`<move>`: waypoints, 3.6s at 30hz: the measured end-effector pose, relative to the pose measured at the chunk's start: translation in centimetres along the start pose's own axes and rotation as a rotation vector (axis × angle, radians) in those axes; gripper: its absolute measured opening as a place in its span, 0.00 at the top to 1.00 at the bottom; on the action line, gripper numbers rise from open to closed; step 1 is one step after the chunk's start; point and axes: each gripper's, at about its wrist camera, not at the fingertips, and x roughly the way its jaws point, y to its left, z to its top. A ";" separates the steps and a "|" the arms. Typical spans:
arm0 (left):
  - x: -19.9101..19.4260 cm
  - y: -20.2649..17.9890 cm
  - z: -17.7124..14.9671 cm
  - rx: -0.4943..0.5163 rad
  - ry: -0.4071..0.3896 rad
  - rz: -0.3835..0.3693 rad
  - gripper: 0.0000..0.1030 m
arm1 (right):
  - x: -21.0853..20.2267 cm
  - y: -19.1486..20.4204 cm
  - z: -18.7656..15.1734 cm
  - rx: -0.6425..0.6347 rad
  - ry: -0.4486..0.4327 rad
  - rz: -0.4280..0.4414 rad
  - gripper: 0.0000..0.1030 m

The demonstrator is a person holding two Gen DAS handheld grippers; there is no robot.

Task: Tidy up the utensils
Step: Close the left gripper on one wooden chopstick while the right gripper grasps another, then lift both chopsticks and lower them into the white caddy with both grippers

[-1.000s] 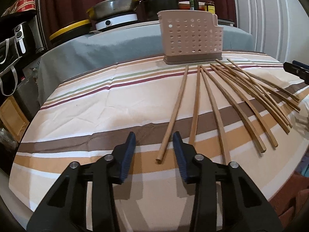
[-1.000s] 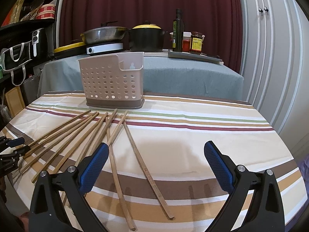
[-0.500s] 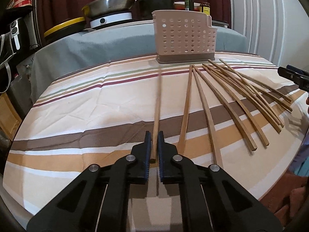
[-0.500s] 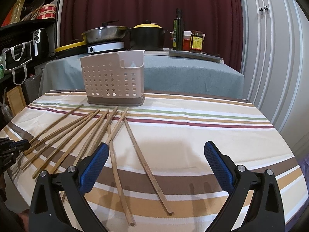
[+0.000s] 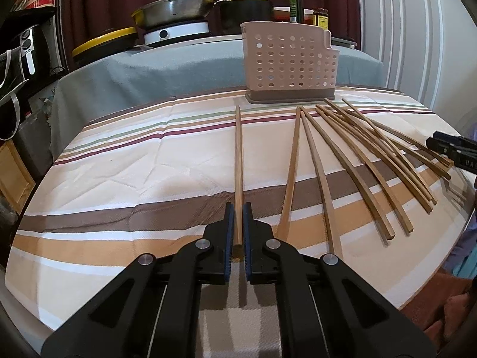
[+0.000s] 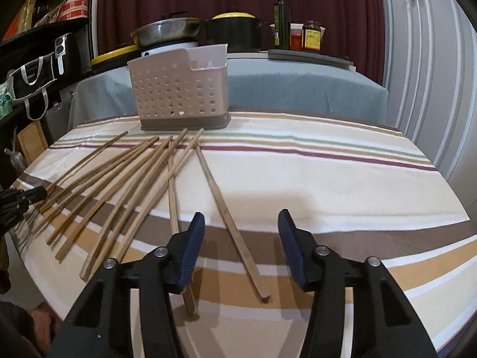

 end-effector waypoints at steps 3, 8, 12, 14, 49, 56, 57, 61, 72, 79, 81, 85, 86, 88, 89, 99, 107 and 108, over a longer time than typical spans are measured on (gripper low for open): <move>-0.1 0.1 0.1 -0.003 0.000 0.004 0.93 | -0.3 -0.1 -0.6 -0.011 0.010 0.005 0.56; -0.1 0.1 0.0 -0.003 0.004 0.009 0.93 | -0.8 -0.8 -2.0 -0.014 0.018 0.003 0.63; 0.0 0.1 -0.1 -0.006 0.008 0.009 0.93 | -1.2 -0.7 -2.5 -0.022 -0.014 0.026 0.79; 0.0 0.1 -0.1 -0.005 0.007 0.011 0.93 | -1.4 -0.6 -2.7 -0.031 -0.025 0.039 0.86; -12.0 0.3 7.2 -0.084 -0.300 0.028 0.94 | -11.4 2.2 6.1 -0.058 -0.316 -0.025 0.93; -13.1 0.8 9.6 -0.099 -0.318 0.033 0.94 | -11.0 2.2 8.0 -0.054 -0.313 -0.021 0.93; -13.0 0.9 9.9 -0.104 -0.319 0.035 0.94 | -10.8 2.2 8.3 -0.057 -0.317 -0.022 0.93; -12.2 1.4 11.1 -0.118 -0.323 0.044 0.94 | -10.1 2.1 9.5 -0.059 -0.332 -0.023 0.93; -10.1 1.9 13.8 -0.131 -0.344 0.046 0.94 | -7.9 1.8 12.7 -0.056 -0.356 -0.010 0.93; -9.8 2.3 17.0 -0.167 -0.382 -0.029 0.94 | -8.0 1.8 15.3 -0.050 -0.403 0.029 0.93; -9.9 2.3 18.5 -0.162 -0.412 -0.048 0.94 | -8.2 1.9 16.4 -0.056 -0.432 0.044 0.93; -10.0 1.9 21.7 -0.141 -0.473 -0.070 0.94 | -8.5 2.2 19.3 -0.069 -0.501 0.071 0.93; -10.0 1.9 22.6 -0.137 -0.490 -0.076 0.94 | -8.5 2.3 20.0 -0.072 -0.513 0.075 0.93; -10.0 1.9 24.3 -0.136 -0.516 -0.091 0.94 | -8.3 2.6 21.5 -0.083 -0.543 0.080 0.93; -9.8 1.8 25.4 -0.137 -0.532 -0.101 0.94 | -8.2 2.6 22.0 -0.087 -0.553 0.082 0.93; -5.6 1.1 32.2 -0.106 -0.581 -0.112 0.94 | -3.5 3.1 26.7 -0.076 -0.557 0.129 0.93; 1.3 0.5 31.5 -0.101 -0.465 -0.109 0.94 | 2.8 2.9 25.3 -0.040 -0.419 0.138 0.93; 1.9 0.5 31.3 -0.105 -0.454 -0.110 0.94 | 3.4 2.8 25.1 -0.035 -0.405 0.139 0.93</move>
